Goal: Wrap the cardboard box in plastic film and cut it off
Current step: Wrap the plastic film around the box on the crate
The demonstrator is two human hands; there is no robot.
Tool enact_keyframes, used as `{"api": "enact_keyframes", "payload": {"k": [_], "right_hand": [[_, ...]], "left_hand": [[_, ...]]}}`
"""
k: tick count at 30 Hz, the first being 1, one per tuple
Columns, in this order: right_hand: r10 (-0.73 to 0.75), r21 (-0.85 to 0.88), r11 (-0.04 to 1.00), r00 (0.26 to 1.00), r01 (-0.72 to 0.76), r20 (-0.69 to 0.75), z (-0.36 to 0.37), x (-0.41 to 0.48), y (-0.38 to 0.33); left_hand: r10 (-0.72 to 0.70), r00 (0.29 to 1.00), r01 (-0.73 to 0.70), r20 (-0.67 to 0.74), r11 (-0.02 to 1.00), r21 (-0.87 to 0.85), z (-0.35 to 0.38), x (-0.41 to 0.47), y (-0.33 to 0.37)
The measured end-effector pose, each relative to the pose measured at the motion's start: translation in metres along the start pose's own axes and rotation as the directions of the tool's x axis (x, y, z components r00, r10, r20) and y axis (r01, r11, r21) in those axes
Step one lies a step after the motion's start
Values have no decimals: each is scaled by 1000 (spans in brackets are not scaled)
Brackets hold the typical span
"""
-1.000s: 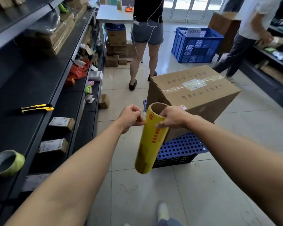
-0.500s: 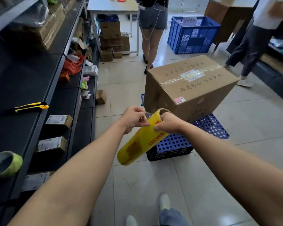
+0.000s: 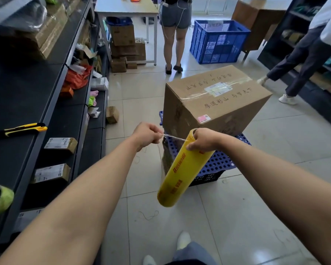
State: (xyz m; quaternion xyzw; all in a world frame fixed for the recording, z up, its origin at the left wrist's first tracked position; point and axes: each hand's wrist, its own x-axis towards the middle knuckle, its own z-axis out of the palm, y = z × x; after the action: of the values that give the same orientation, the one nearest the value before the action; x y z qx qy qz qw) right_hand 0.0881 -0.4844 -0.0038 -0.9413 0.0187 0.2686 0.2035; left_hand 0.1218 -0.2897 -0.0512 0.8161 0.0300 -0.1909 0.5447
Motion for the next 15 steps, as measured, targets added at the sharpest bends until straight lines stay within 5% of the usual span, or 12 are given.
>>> {"api": "enact_keyframes", "payload": {"k": [7, 15], "right_hand": [[106, -37, 993, 992, -109, -71, -29, 8, 7], [292, -67, 952, 950, -300, -112, -41, 30, 15]], "left_hand": [[-29, 986, 3, -166, 988, -153, 30, 39, 10], [-39, 992, 8, -121, 969, -248, 53, 89, 8]]}}
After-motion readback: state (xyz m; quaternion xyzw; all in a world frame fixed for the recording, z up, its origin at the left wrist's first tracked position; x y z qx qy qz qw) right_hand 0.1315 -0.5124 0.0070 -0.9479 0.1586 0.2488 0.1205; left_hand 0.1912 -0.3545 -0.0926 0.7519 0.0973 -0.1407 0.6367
